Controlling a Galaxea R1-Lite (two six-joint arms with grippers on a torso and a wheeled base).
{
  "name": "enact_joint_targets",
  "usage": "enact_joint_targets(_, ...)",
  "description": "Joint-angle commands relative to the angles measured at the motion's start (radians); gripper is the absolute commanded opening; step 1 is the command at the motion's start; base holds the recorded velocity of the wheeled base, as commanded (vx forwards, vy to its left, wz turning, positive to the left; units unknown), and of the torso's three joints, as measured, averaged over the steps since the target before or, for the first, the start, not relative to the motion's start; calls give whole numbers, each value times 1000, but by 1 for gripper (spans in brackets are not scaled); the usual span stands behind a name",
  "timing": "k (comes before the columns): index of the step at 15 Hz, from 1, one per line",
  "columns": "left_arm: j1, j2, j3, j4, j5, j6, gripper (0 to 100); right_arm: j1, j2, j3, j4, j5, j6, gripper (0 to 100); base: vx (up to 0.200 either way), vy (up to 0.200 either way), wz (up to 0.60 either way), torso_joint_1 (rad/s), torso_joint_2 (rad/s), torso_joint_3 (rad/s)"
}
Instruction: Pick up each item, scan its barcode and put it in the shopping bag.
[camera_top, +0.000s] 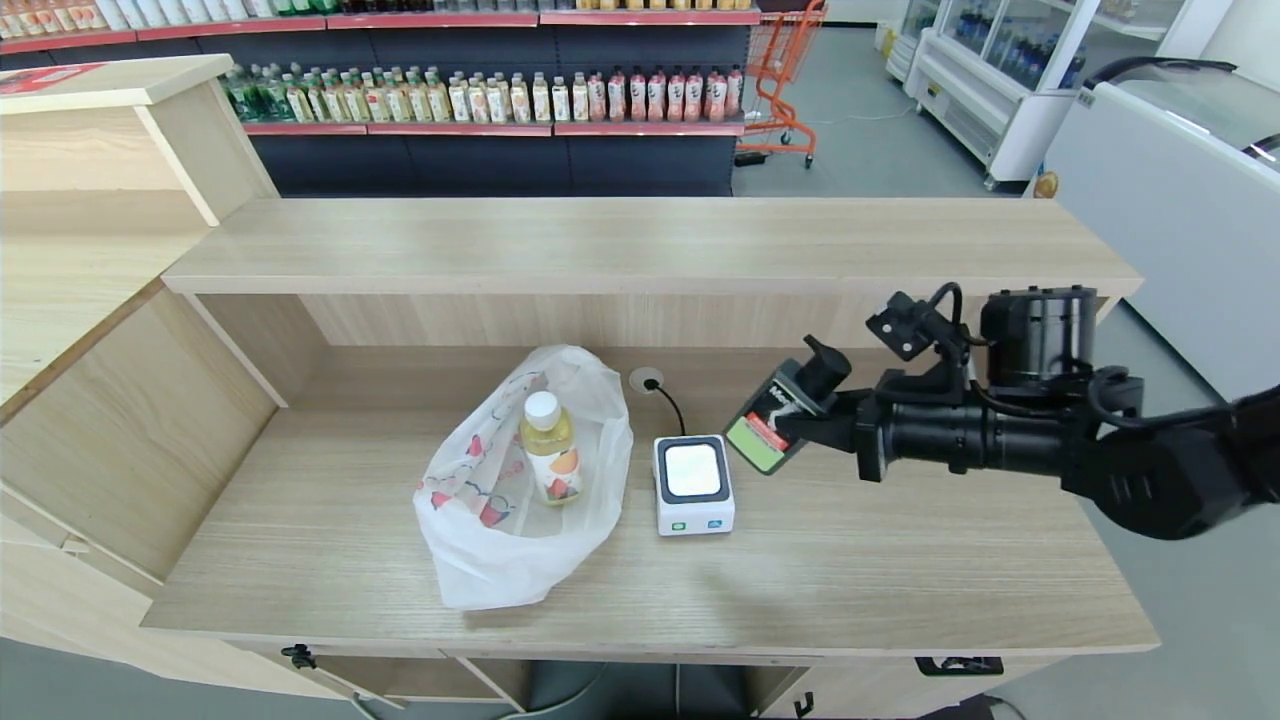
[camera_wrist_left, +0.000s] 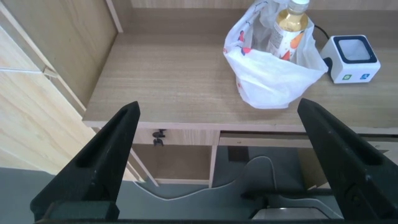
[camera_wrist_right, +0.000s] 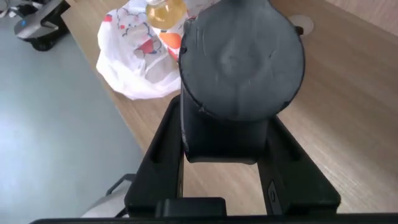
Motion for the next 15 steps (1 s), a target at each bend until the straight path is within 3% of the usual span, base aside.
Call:
enact_joint_targets(1,0,0,0,0,0,0,100,-3,-127,142,-55,-1,-13,0,0,0,0,0,0,0)
enact_joint_targets(4,0,0,0,0,0,4,100,-2,-156,213,-103,12,-12,0,0,133,0,-2,3,2)
enact_joint_targets(11,1,0,0,0,0,7,100,46,-146,208,-96,71,2,0,0,200,0,0,3,3)
enact_joint_targets(15,1,0,0,0,0,-2,100,90,-40,204,-99,68,13,0,0,0,0,0,0,0)
